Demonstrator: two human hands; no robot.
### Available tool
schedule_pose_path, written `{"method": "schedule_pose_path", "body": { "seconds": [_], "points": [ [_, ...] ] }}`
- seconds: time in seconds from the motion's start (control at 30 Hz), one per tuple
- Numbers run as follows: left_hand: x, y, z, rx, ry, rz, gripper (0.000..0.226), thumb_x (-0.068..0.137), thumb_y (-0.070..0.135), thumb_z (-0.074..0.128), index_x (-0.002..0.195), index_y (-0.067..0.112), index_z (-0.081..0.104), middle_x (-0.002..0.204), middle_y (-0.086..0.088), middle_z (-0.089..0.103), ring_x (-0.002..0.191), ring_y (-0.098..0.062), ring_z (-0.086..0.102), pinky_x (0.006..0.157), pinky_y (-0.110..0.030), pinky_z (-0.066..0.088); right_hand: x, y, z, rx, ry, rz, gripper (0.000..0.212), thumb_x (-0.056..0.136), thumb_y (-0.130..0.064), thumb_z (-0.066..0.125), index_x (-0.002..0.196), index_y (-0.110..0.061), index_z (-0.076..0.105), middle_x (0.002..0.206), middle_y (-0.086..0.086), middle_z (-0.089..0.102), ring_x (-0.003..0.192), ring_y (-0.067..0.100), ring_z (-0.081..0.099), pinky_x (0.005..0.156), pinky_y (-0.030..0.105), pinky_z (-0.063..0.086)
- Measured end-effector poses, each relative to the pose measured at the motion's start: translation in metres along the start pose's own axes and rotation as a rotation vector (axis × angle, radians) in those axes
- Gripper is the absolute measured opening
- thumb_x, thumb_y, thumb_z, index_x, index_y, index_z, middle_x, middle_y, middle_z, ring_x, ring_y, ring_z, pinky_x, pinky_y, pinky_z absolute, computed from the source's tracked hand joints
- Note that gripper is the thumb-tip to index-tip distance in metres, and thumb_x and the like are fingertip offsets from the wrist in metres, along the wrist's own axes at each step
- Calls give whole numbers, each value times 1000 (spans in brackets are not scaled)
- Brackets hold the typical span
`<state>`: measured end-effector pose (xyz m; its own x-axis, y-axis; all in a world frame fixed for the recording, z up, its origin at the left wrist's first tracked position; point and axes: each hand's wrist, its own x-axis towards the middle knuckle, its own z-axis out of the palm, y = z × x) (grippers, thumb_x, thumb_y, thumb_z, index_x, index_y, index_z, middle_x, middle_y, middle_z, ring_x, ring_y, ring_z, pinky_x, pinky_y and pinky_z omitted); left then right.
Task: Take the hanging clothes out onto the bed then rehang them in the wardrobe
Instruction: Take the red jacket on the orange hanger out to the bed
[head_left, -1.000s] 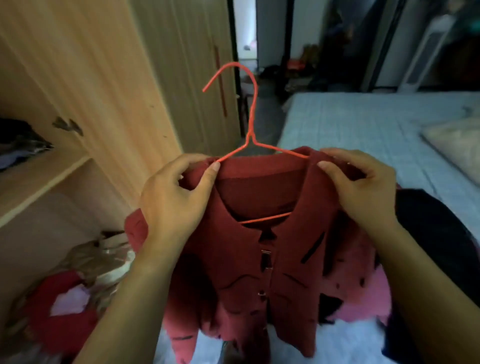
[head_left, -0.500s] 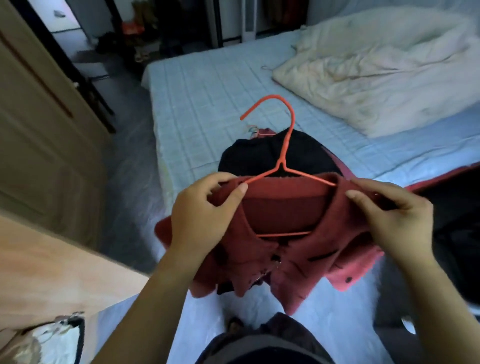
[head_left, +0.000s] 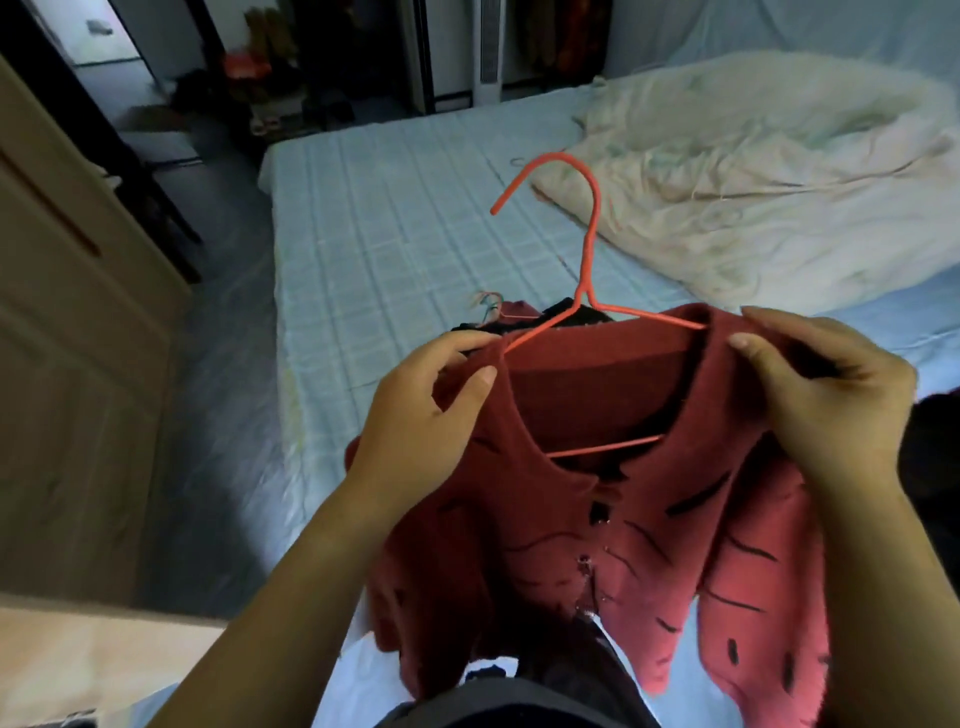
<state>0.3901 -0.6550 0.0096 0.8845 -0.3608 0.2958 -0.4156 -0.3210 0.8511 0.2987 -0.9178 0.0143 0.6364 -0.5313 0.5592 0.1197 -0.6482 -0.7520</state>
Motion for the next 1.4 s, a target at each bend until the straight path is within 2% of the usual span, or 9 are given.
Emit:
{"method": "schedule_pose_path", "body": {
  "seconds": [0.13,0.3,0.67,0.83,0.93,1.03,1.13,1.23,1.4],
  "points": [
    [65,-18,26,105,111,-1,23,85,27,57,106,26,66,100,15,67,91,3,58,82,-13,42,65,47,37,64,-59,-3,22,78,-23,72,98,-30,66,84,-39,62,84,-13,60,83,10,43],
    [145,-68,68,271,172,-49,23,87,24,56,108,23,65,105,12,65,99,-3,58,87,-16,43,137,128,98,78,-230,67,21,79,-15,74,97,-24,70,91,-9,68,84,-15,59,83,8,42],
    [229,-177,116,525,154,-427,26,85,38,50,103,25,64,98,6,66,91,-12,60,79,-26,44,209,256,236,90,-659,171,16,81,-16,72,96,-22,72,91,-12,68,88,-2,60,84,11,45],
    [262,-237,135,544,54,-610,46,80,46,47,117,21,59,110,-1,62,103,-20,59,85,-35,47,222,316,289,-50,-831,181,22,86,-32,62,106,-25,69,102,-7,69,95,10,63,86,26,48],
    [272,-272,150,609,-84,-725,57,83,46,50,133,18,48,131,-7,51,120,-27,50,95,-40,43,222,348,318,-336,-1081,122,50,90,-53,40,130,-25,53,132,4,54,119,26,51,96,44,43],
    [265,-301,166,676,-226,-817,56,87,40,54,137,18,44,141,-10,43,129,-28,41,105,-42,36,215,369,338,-587,-1316,100,58,94,-51,39,145,-24,29,154,9,22,137,29,28,108,50,29],
    [256,-320,179,712,-353,-857,57,84,49,48,135,25,46,141,-7,42,132,-26,39,105,-50,34,211,387,345,-600,-1300,24,63,92,-53,38,142,-14,35,149,14,30,133,34,34,104,51,34],
    [255,-335,182,718,-307,-757,59,79,53,38,128,24,53,131,-6,52,124,-27,48,98,-52,42,210,401,352,-550,-1286,-41,73,83,-59,28,135,-10,46,138,15,46,123,35,47,96,51,43],
    [284,-358,177,752,-256,-634,62,81,46,37,133,15,50,135,-10,52,124,-29,48,103,-44,41,217,414,374,-450,-1263,34,49,95,-37,47,137,-13,45,135,12,46,118,31,49,93,43,46]
  ]
}}
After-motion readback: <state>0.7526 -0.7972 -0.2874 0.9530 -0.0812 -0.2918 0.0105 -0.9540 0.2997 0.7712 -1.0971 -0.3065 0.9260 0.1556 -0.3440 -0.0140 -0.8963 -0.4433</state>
